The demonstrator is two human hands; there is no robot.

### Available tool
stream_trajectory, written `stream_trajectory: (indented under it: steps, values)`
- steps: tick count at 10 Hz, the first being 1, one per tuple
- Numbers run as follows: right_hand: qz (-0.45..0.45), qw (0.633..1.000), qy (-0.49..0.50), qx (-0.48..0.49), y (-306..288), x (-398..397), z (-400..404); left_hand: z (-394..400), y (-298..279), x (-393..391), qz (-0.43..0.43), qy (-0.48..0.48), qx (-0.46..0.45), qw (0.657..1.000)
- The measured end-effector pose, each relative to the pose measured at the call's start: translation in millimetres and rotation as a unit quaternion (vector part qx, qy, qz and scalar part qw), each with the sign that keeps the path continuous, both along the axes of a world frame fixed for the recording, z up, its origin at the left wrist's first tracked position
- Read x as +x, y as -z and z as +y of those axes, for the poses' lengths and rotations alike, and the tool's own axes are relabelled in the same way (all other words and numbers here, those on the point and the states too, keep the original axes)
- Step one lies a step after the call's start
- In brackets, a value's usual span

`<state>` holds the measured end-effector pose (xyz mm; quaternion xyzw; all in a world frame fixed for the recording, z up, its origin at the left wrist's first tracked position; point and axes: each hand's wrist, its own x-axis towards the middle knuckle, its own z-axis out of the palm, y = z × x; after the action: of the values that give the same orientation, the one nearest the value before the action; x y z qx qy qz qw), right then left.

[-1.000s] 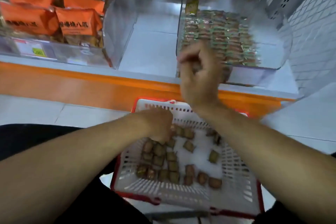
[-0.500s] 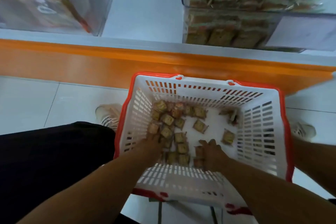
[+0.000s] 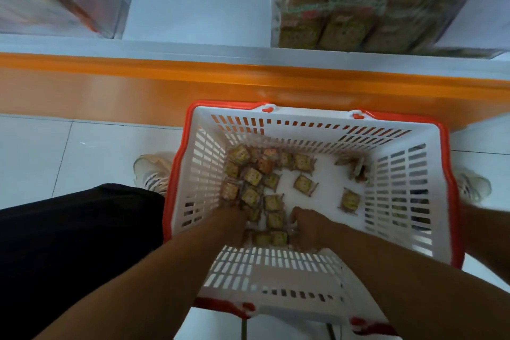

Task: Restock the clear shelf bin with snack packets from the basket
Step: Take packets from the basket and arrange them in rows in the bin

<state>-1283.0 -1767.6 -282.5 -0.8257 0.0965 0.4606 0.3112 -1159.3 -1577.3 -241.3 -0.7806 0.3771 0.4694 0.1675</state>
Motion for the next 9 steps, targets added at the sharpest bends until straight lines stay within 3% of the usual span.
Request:
stream_trajectory:
  steps: [1,3,4,5,6,7,8,9]
  values:
    - [0.023,0.999,0.044,-0.005,-10.5,8.7,-11.7,5.0,11.4,1.5,0.032,-0.027,-0.045,0.998]
    - [0.003,0.999,-0.036,0.041,-18.1,27.6,6.9,-1.0,19.8,-4.5,0.083,-0.118,-0.082,0.986]
    - [-0.003,0.998,-0.051,-0.039,-6.5,18.1,15.5,-7.3,23.4,-9.3,0.116,-0.118,-0.082,0.983]
    - [0.012,0.996,-0.076,-0.042,-6.9,11.2,17.0,-9.5,27.2,-16.0,0.117,-0.121,-0.086,0.982]
    - [-0.021,0.999,-0.035,-0.005,-9.0,11.1,17.7,-12.6,30.2,-20.7,0.127,-0.143,-0.106,0.976]
    - [-0.008,0.970,0.209,0.126,-6.0,6.3,20.7,-14.3,32.9,-23.9,0.140,-0.203,-0.132,0.960]
    - [-0.019,0.990,0.125,0.070,-8.5,-3.0,21.7,-11.9,34.8,-28.2,0.157,-0.254,-0.146,0.943]
    - [0.026,0.958,0.265,0.111,-6.5,-5.4,20.7,-8.5,37.4,-31.2,0.148,-0.246,-0.161,0.944]
